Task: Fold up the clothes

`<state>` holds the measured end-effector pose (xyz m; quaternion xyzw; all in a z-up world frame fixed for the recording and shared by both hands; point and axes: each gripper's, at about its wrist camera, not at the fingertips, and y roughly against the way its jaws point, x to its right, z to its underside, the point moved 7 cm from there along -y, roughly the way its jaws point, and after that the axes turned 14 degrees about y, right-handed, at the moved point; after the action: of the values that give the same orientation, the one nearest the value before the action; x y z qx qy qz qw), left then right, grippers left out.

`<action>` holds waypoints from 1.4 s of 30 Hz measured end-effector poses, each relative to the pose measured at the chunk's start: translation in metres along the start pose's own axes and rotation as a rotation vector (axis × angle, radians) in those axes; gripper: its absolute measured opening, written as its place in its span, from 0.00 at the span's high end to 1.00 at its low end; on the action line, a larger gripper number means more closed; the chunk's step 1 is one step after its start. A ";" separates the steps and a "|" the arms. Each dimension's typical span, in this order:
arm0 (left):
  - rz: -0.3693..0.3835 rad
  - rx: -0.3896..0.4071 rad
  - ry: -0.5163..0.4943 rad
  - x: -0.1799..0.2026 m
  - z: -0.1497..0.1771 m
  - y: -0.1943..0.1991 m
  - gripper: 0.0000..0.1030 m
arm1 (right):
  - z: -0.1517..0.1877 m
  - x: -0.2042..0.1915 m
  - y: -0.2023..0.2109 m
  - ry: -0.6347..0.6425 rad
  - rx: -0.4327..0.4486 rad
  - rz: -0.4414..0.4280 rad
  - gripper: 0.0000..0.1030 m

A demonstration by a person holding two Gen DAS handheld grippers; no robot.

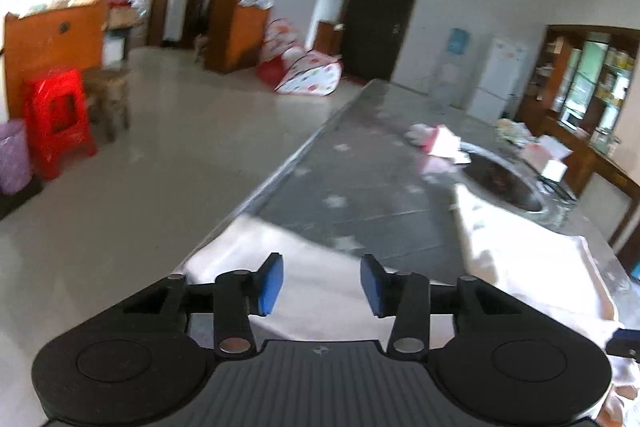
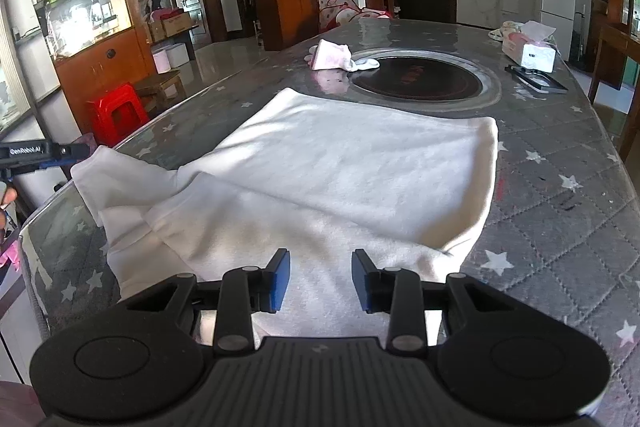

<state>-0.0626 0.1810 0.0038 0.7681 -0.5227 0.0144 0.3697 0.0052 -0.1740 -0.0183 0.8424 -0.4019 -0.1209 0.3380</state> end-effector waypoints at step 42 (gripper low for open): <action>0.396 -0.065 0.047 0.087 0.004 0.031 0.91 | 0.002 0.005 0.004 -0.017 0.014 0.013 0.29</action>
<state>-0.0498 0.1046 0.0538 0.6374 -0.6550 0.0876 0.3963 0.0047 -0.1804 -0.0173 0.8411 -0.4109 -0.1232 0.3296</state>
